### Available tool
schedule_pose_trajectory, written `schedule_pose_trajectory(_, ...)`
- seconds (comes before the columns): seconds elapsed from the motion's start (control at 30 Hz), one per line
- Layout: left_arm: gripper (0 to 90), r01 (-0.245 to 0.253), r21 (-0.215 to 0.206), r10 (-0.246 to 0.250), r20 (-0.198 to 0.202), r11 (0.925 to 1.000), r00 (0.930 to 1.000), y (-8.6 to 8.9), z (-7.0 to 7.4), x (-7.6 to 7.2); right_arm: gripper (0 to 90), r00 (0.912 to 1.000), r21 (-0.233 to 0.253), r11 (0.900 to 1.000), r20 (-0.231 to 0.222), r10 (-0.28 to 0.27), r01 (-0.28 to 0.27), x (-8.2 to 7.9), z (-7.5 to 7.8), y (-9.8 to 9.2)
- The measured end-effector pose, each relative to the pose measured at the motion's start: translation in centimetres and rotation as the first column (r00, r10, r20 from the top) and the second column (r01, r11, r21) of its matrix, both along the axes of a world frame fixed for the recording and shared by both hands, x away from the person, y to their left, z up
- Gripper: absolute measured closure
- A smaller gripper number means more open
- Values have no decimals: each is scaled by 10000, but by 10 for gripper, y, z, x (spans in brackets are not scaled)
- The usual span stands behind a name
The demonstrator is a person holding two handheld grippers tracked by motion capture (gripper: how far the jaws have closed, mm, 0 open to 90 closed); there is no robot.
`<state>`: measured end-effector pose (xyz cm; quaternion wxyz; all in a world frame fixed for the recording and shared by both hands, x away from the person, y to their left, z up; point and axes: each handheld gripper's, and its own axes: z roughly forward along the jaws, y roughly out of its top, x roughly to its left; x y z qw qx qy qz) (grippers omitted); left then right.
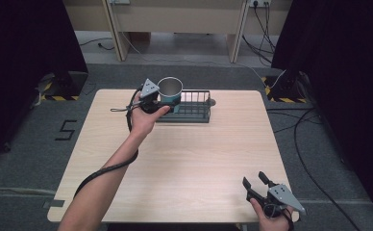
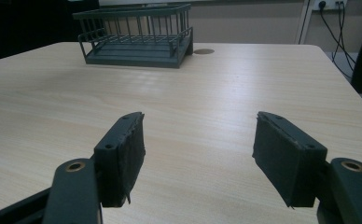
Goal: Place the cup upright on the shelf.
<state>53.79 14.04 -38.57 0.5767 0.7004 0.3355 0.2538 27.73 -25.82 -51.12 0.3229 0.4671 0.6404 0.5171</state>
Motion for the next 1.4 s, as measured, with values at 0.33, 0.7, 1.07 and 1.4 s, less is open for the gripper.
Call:
schedule_pose_trajectory(0.33,156,-12,-6,12,-97,10000,10000,-13,2,15,342,10000,37,10000,-25,-22,22,0,0,-1)
schedule_pose_trajectory(0.7,156,-109,0,109,-197,9999,9997,-23,0,28,342,10000,-18,10000,39,5,-5,1,0,0)
schedule_pose_trajectory(1.07,156,-221,-23,220,-383,9998,9990,-27,-6,38,339,9998,-139,9998,156,152,-150,7,0,4)
schedule_pose_trajectory(1.4,156,-418,81,421,-548,9991,9976,-30,-10,48,339,9997,-133,9998,164,178,-175,7,0,4)
